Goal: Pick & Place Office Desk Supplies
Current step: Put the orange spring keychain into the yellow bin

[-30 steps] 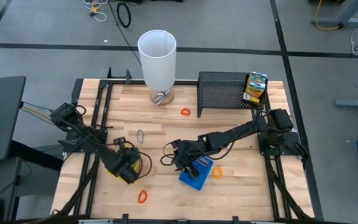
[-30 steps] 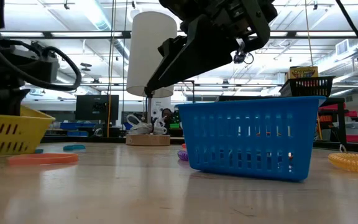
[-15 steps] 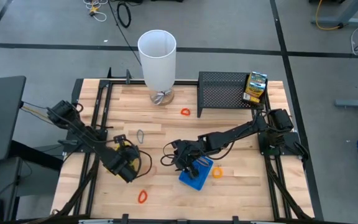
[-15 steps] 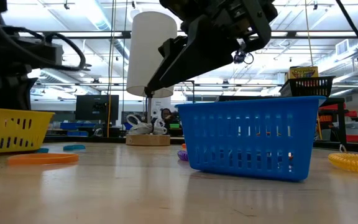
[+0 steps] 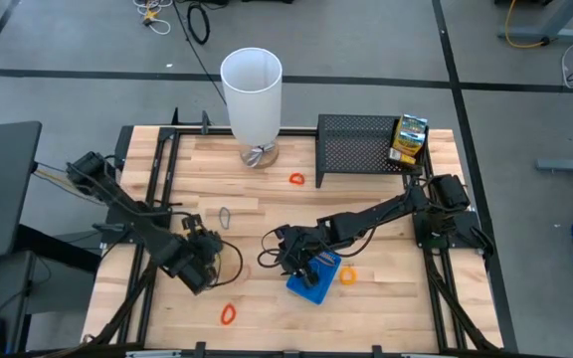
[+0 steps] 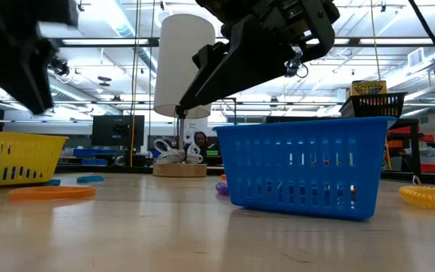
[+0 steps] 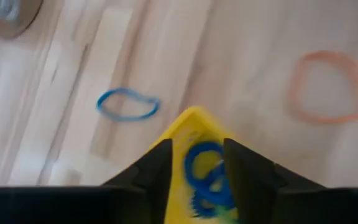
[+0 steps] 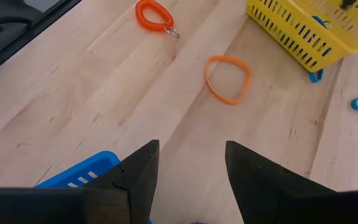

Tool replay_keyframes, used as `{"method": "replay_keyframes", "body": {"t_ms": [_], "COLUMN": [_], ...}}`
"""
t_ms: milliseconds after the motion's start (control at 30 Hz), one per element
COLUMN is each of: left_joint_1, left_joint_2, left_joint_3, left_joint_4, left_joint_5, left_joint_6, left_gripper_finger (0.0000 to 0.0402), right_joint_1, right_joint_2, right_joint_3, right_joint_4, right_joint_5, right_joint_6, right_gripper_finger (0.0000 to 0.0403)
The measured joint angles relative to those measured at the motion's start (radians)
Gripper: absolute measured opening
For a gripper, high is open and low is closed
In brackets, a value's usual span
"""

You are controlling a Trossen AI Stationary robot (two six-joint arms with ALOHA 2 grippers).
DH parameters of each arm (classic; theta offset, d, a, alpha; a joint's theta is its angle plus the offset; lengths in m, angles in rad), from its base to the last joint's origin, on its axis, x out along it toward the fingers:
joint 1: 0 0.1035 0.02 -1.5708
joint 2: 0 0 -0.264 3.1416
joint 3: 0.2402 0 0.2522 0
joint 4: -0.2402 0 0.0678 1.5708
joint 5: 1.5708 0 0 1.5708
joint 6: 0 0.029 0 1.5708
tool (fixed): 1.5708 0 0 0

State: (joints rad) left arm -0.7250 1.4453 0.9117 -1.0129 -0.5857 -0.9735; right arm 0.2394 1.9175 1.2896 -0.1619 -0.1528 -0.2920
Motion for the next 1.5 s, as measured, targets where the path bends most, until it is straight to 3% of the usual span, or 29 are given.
{"method": "replay_keyframes", "body": {"t_ms": [167,400,767,1500], "left_joint_1": [-0.035,-0.042,-0.042,-0.006], "left_joint_2": [-0.014,0.077,0.247,0.374], "left_joint_3": [0.083,0.086,0.085,0.086], "left_joint_4": [0.104,0.448,0.574,0.617], "left_joint_5": [0.067,0.263,0.436,0.449], "left_joint_6": [0.040,0.079,-0.007,-0.078], "left_gripper_finger": [0.0187,0.0182,0.0181,0.0173], "right_joint_1": [0.000,0.000,0.001,0.006], "right_joint_2": [0.000,0.000,0.000,0.000], "right_joint_3": [0.000,0.000,-0.001,-0.001], "right_joint_4": [0.000,-0.012,-0.132,-0.119], "right_joint_5": [0.000,0.000,0.000,0.002], "right_joint_6": [0.000,0.009,0.079,0.079], "right_gripper_finger": [0.0192,0.0192,0.0192,0.0192]}}
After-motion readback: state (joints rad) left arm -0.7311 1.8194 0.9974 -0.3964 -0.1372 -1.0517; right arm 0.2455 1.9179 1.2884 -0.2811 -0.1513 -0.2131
